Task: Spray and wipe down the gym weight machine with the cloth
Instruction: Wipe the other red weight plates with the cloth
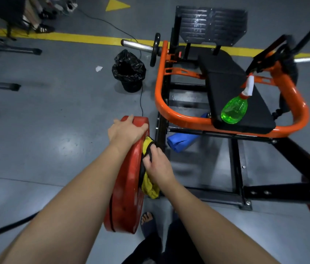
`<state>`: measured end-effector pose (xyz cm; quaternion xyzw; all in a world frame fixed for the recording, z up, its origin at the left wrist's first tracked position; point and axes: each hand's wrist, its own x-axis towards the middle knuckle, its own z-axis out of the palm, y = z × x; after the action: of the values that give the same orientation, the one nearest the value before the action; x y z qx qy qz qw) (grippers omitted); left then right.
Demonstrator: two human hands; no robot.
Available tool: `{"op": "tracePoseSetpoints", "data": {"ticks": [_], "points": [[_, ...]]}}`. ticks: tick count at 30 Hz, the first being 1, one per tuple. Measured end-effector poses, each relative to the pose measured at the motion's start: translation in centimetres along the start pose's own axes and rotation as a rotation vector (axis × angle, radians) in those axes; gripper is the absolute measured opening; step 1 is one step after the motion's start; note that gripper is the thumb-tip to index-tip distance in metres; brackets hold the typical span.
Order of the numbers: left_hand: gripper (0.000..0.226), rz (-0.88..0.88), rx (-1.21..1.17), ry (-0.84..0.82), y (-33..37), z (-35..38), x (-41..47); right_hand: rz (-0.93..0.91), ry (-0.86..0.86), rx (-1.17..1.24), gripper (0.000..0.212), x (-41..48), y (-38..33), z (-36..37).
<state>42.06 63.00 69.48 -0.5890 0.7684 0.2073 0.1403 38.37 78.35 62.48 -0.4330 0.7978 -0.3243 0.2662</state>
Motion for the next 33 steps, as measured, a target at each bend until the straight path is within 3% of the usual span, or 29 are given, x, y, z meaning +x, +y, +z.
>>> {"op": "tracePoseSetpoints", "data": {"ticks": [3,6,11,13,16,19,22,25,28,31,33], "points": [[0.076,0.038,-0.007,0.050,-0.4,0.4,-1.6,-0.019,-0.013,0.115,0.007,-1.2,0.8,0.1],[0.075,0.044,-0.032,0.096,-1.0,1.0,-2.9,-0.068,0.019,0.233,0.021,-1.9,0.8,-0.6],[0.064,0.010,-0.090,0.175,-1.6,1.7,-4.4,0.018,0.222,0.433,0.027,2.4,-1.5,-1.1],[0.059,-0.014,-0.119,0.197,-1.6,1.9,-4.6,0.158,0.204,0.421,0.021,6.8,-0.7,-1.0],[0.058,-0.060,-0.131,0.232,-1.6,2.1,-4.6,0.325,-0.019,0.340,0.021,11.9,1.6,-0.1],[0.058,-0.089,-0.090,0.224,-1.2,2.1,-4.3,0.315,-0.024,0.300,0.028,11.6,1.8,-0.1],[0.057,-0.101,-0.073,0.213,-0.9,1.8,-4.1,0.198,0.063,0.326,0.022,6.0,0.2,-1.2],[0.058,-0.093,-0.046,0.198,-0.7,1.8,-4.0,0.091,0.015,0.383,0.012,0.0,-0.3,-2.1],[0.060,-0.096,-0.049,0.190,-0.9,1.8,-4.2,0.037,0.064,0.401,0.010,0.3,-0.5,-1.9],[0.061,-0.093,-0.041,0.187,-1.0,2.1,-4.5,0.156,0.139,0.320,0.018,6.6,0.0,-1.2],[0.061,-0.097,-0.050,0.186,-1.2,2.2,-4.7,0.329,0.002,0.265,0.026,10.7,0.8,-1.4]]}}
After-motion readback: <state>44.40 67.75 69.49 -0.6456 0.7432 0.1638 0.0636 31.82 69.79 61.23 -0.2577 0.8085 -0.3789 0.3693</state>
